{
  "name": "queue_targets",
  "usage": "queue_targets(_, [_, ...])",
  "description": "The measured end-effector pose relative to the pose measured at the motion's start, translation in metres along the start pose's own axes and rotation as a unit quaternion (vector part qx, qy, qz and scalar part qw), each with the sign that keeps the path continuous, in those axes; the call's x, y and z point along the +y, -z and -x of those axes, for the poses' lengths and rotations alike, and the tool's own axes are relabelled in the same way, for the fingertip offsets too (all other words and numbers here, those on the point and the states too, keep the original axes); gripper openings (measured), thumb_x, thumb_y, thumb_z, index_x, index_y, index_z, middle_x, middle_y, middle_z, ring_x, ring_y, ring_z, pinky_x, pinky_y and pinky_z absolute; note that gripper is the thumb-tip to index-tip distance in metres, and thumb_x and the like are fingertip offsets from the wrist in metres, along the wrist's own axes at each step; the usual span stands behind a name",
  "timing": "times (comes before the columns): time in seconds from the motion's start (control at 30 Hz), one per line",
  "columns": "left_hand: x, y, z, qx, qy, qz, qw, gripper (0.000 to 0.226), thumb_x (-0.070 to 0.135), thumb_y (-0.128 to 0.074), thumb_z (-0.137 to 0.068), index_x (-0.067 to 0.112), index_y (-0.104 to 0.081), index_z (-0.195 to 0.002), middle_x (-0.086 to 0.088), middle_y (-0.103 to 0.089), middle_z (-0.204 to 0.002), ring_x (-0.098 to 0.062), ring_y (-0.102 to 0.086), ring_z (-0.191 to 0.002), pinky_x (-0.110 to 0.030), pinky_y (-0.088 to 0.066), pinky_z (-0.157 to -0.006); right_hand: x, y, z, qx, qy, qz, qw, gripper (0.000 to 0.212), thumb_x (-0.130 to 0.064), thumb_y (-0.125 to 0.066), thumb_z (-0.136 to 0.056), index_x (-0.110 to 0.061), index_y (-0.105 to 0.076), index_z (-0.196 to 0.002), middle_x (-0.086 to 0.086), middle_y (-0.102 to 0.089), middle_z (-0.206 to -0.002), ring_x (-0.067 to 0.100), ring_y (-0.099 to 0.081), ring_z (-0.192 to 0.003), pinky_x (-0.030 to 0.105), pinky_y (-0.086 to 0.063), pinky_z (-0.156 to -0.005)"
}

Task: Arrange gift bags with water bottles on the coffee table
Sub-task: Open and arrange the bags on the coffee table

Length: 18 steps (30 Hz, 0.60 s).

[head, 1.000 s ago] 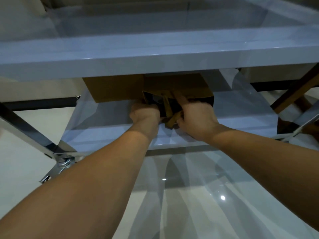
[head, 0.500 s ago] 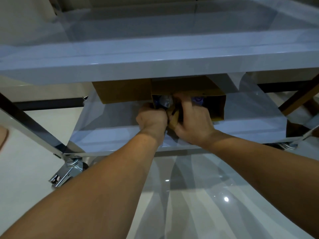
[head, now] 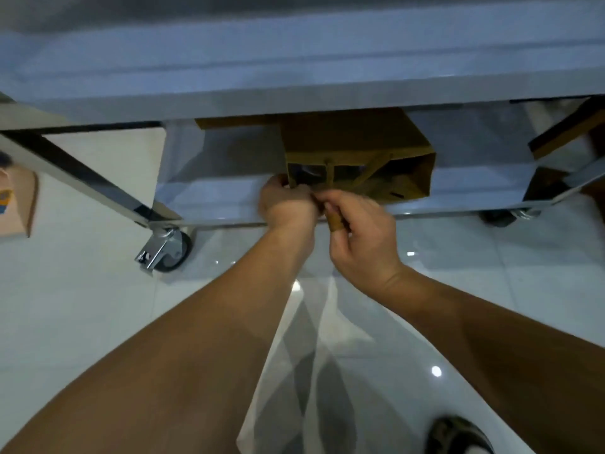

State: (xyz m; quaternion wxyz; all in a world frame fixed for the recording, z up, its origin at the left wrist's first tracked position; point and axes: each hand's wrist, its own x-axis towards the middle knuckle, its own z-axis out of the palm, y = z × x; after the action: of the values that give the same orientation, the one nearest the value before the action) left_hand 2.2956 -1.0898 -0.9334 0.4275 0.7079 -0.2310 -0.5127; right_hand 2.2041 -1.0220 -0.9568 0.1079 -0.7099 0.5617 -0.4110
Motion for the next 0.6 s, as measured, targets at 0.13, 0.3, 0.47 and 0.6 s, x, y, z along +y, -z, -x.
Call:
queue_targets(0.13, [0.02,0.026,0.055,0.028,0.093,-0.061,0.993,0.005,0.01,-0.059,-0.098,0.013,-0.063,-0.099,-0.006,-0.067,-0.096,-0.023,-0.07,-0.078,-0.034,-0.063,-0.065,-0.059,0.051,0.006,0.012,-0.07,-0.025,0.997,0.029,-0.007,-0.053,-0.092,-0.001,-0.069,-0.116,0.012,-0.073,-0.102,0.027,-0.069,-0.091,0.035,-0.058,-0.08])
queue_targets(0.3, [0.081,0.051,0.124,0.023,0.203,-0.092,0.975,0.02,0.003,-0.064,-0.093,-0.004,-0.061,-0.112,-0.023,-0.065,-0.111,-0.04,-0.068,-0.085,-0.047,-0.062,-0.064,-0.112,0.136,-0.031,0.024,-0.132,-0.022,0.991,0.039,-0.013,-0.042,-0.089,0.001,-0.069,-0.113,0.013,-0.073,-0.099,0.026,-0.067,-0.092,0.028,-0.053,-0.087])
queue_targets(0.47, [0.159,0.075,0.216,-0.118,0.236,-0.271,0.926,0.01,0.0,-0.056,-0.097,-0.001,-0.057,-0.107,-0.013,-0.066,-0.103,-0.024,-0.068,-0.071,-0.033,-0.061,-0.052,-0.168,0.243,-0.053,0.003,-0.103,0.034,0.994,0.028,-0.007,-0.049,-0.094,0.002,-0.072,-0.107,0.015,-0.073,-0.087,0.03,-0.066,-0.075,0.038,-0.055,-0.072])
queue_targets(0.6, [0.224,0.073,0.287,-0.208,0.2,-0.391,0.874,0.018,0.005,-0.065,-0.094,-0.004,-0.064,-0.109,-0.016,-0.072,-0.108,-0.031,-0.074,-0.08,-0.04,-0.064,-0.066,-0.234,0.336,-0.067,0.002,-0.156,0.081,0.984,0.026,0.0,-0.057,-0.087,0.0,-0.073,-0.108,0.014,-0.075,-0.086,0.033,-0.071,-0.073,0.035,-0.057,-0.067])
